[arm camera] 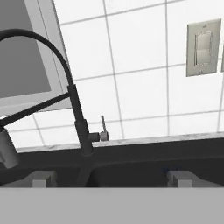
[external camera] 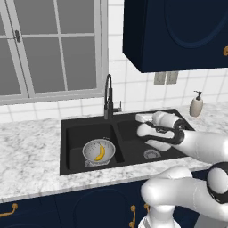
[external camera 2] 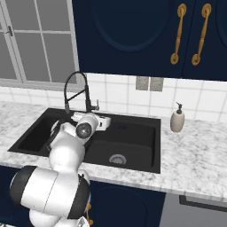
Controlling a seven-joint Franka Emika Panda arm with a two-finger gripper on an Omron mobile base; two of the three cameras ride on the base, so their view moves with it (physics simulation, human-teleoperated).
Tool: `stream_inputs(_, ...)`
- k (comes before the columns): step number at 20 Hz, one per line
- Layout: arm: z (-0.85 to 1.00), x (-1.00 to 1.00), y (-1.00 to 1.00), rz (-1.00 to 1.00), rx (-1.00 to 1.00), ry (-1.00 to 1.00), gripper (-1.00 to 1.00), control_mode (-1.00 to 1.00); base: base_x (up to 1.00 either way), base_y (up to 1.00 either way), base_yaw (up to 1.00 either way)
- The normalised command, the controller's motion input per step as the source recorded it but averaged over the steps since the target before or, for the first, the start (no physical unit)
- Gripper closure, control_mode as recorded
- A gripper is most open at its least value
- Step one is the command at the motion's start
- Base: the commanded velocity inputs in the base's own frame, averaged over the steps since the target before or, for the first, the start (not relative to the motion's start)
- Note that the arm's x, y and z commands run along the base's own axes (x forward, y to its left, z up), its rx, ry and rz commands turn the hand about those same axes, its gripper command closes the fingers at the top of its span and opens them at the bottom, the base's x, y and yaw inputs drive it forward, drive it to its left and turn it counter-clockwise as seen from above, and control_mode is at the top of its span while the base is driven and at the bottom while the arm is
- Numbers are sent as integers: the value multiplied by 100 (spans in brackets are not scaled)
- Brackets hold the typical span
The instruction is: Put the colander in the sink, put the banana in the colander, and turn on the sink faucet and pour water over the colander.
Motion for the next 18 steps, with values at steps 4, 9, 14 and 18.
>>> stream_inputs(4, -9, 29, 0, 5, 0, -16, -100, -100, 0, 0, 0)
stream_inputs(9, 0, 19, 1, 0, 0, -11, -100, -100, 0, 0, 0)
stream_inputs(14, -4, 33, 8, 0, 0, -11, -100, -100, 0, 0, 0)
stream_inputs(18, 0, 33, 17, 0, 0, -9, -100, -100, 0, 0, 0)
